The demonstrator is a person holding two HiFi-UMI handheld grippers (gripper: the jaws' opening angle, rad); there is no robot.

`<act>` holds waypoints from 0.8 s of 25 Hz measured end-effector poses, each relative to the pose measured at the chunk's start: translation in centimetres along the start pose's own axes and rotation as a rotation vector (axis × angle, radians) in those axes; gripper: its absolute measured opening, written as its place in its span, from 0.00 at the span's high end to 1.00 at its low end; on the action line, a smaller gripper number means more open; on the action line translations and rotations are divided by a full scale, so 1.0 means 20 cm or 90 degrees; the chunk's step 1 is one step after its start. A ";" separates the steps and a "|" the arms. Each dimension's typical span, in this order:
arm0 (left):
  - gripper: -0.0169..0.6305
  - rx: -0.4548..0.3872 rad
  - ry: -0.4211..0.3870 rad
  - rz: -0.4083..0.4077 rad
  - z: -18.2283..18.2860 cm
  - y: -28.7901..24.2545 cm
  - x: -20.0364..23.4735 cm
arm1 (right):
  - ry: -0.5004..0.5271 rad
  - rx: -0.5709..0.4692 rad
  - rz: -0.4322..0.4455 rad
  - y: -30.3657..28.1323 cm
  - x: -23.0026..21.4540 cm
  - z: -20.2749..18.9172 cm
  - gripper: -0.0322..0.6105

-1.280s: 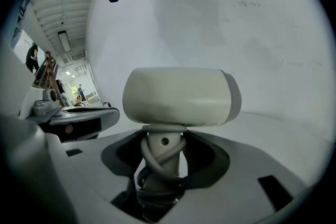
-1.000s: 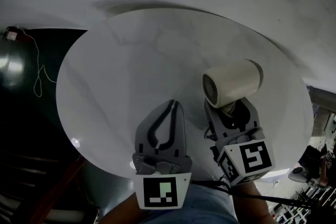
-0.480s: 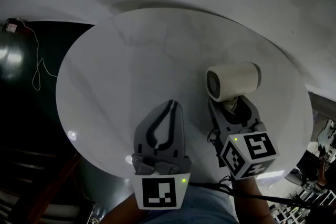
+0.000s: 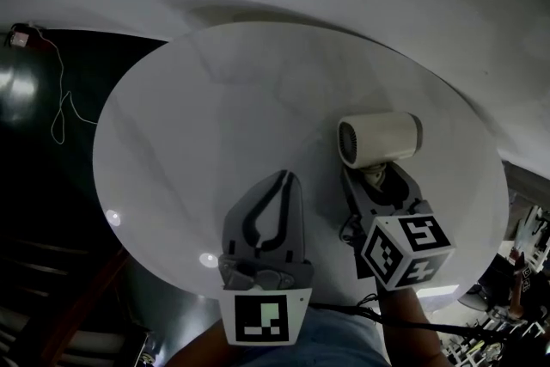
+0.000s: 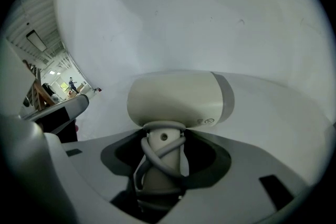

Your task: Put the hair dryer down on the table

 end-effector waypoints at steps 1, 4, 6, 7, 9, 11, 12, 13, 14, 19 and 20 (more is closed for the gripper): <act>0.95 0.000 0.001 0.004 0.00 -0.01 0.01 | -0.001 -0.001 0.002 -0.01 0.00 0.00 0.59; 0.95 -0.001 0.008 0.015 0.00 -0.01 0.01 | 0.003 0.001 0.004 -0.02 -0.01 0.00 0.58; 0.95 -0.001 0.009 0.022 0.00 0.00 0.01 | 0.008 0.003 0.005 -0.02 -0.01 0.00 0.58; 0.95 -0.003 0.009 0.024 0.00 0.00 0.01 | 0.009 0.004 0.007 -0.02 -0.01 -0.01 0.58; 0.95 -0.008 0.005 0.025 0.02 0.02 0.02 | 0.008 0.001 0.012 -0.03 0.00 0.00 0.58; 0.95 -0.013 0.003 0.026 0.04 0.03 0.03 | 0.006 -0.010 0.021 -0.03 0.02 0.01 0.55; 0.95 -0.015 0.004 0.028 0.05 0.04 0.03 | 0.006 -0.017 0.026 -0.02 0.03 0.01 0.51; 0.95 -0.017 0.007 0.029 0.05 0.05 0.03 | 0.006 -0.023 0.029 -0.01 0.04 0.02 0.50; 0.95 -0.019 0.009 0.031 0.06 0.06 0.03 | 0.005 -0.030 0.031 0.00 0.05 0.02 0.50; 0.95 -0.044 -0.003 0.020 0.12 0.15 -0.03 | 0.011 -0.090 0.039 0.13 0.10 0.08 0.50; 0.95 -0.049 -0.009 0.013 0.13 0.17 -0.05 | 0.016 -0.106 0.041 0.17 0.11 0.10 0.50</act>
Point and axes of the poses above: the fingertips, and each gripper's own axes: y backward along the fingers, x to its left, z out of its top, the point moved 1 cm from there along y, backward along the fingers, and after that the axes turned 13 degrees about z, right-handed, at the moved point
